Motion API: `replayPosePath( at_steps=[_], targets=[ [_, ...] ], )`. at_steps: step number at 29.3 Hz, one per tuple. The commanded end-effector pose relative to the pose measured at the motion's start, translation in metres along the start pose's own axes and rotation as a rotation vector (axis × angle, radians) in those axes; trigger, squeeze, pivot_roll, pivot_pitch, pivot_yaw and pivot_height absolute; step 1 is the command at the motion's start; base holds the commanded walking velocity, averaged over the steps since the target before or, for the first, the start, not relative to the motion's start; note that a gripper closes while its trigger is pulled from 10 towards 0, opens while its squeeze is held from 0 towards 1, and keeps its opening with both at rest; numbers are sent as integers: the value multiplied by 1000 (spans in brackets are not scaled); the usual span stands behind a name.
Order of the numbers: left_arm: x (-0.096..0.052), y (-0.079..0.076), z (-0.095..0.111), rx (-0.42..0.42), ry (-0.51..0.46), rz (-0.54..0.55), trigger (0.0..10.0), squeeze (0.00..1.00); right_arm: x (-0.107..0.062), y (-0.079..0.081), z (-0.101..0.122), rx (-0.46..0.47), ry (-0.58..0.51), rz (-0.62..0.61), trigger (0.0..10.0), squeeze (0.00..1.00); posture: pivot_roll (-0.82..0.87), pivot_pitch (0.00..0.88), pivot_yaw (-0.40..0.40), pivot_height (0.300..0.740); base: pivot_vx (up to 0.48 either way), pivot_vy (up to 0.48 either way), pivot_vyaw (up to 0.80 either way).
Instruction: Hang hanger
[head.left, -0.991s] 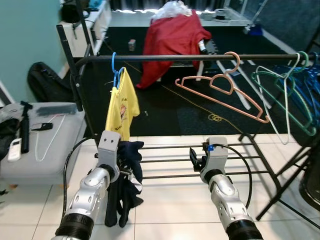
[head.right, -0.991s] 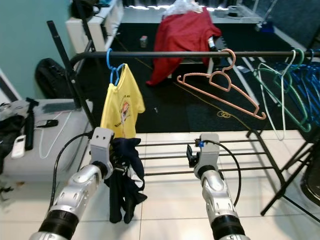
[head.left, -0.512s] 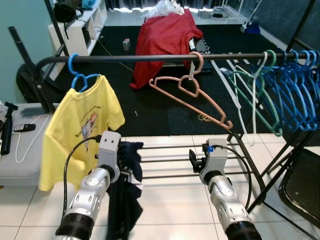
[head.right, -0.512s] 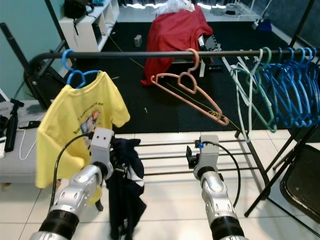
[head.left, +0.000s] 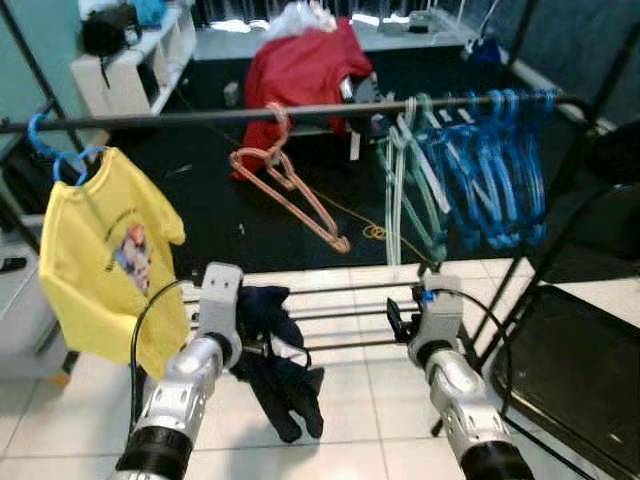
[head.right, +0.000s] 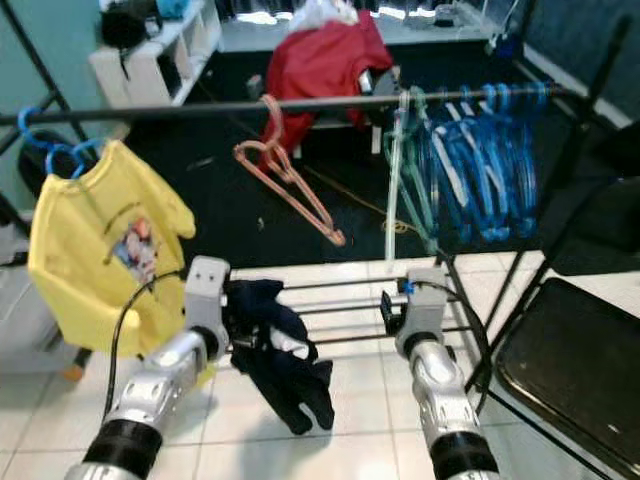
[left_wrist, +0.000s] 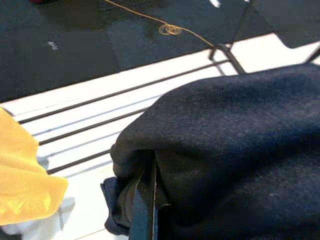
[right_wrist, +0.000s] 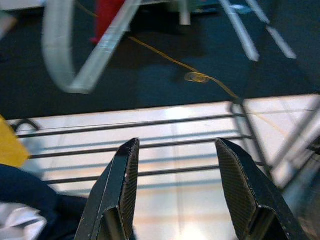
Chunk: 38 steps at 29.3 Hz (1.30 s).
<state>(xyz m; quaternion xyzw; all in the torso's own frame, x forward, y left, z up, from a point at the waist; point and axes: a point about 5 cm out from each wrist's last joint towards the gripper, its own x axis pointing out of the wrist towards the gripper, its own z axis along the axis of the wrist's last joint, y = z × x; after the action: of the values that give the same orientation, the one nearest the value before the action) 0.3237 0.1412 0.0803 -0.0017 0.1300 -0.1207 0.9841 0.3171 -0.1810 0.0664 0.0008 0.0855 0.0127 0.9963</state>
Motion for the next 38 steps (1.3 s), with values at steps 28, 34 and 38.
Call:
replayPosePath(
  at_steps=[28,34,38],
  targets=[
    [-4,-6,45,153,-226,-60,10000,0,0,31,116,-53,-564,162,10000,1000,-61,131,21,740,0,51,0],
    [-4,2,49,113,-216,-18,10000,0,28,19,128,-89,-417,254,10000,1000,-55,143,28,740,0,0,0],
    [-5,5,53,107,-230,-11,10000,0,34,15,131,-109,-384,279,10000,1000,-48,145,18,740,0,0,0]
  ],
)
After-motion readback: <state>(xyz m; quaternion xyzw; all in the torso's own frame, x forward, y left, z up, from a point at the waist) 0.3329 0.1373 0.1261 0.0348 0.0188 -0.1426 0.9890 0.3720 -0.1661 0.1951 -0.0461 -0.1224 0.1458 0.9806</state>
